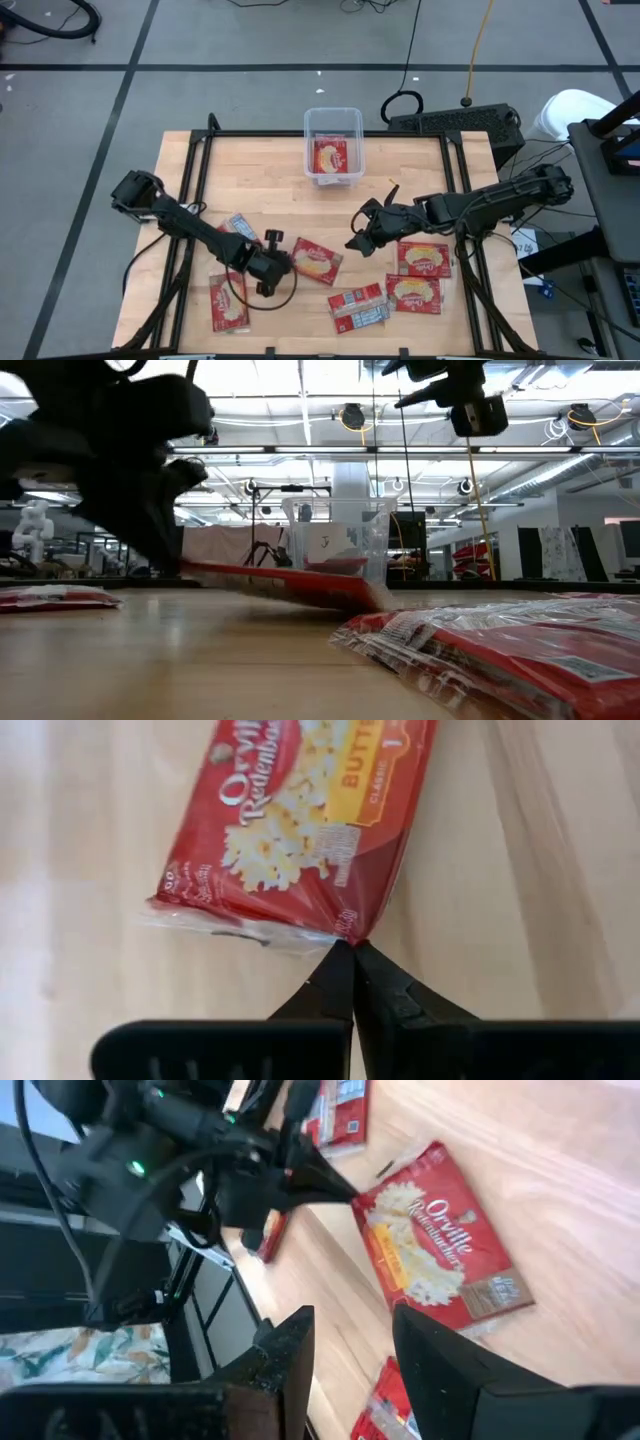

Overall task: Sort popcorn bags into baskets
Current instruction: Put the red popcorn bag into the transparent container

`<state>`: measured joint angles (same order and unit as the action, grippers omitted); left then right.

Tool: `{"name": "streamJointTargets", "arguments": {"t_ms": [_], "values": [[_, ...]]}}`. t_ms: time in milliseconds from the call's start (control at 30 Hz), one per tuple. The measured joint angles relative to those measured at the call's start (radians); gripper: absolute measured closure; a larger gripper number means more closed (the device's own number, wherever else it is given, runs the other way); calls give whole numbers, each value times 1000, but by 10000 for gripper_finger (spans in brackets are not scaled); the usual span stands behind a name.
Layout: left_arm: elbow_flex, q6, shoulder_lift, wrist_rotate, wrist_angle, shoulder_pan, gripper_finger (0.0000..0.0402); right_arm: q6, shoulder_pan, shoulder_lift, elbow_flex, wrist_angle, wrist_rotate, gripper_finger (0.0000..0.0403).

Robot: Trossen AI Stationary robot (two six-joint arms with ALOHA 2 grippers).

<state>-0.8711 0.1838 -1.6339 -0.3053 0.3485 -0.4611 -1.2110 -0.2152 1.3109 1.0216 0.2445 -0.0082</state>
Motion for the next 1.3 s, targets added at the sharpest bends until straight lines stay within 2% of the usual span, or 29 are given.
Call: {"name": "streamJointTargets", "arguments": {"t_ms": [167, 400, 600, 733, 867, 1000, 1300], "values": [[0, -138, 59, -22, -5, 15, 400, 6, 43, 0, -75, -100, -54, 254], [-1, -256, 112, -25, -9, 37, 401, -72, 126, 25, -242, -354, -104, 177], [-3, -355, 138, -54, -20, 38, 401, 81, 151, 156, -253, -536, -88, 124], [-3, -370, 138, -54, -21, 38, 401, 182, 165, 279, -254, -703, -73, 119], [-3, -398, 141, -54, -36, 37, 401, 276, 177, 385, -254, -872, -109, 125], [-3, -420, 145, -54, -42, 37, 401, 340, 191, 474, -254, -995, -181, 122], [-3, -454, 145, -54, -38, 38, 401, 368, 202, 623, -252, -1191, -346, 120]]}}
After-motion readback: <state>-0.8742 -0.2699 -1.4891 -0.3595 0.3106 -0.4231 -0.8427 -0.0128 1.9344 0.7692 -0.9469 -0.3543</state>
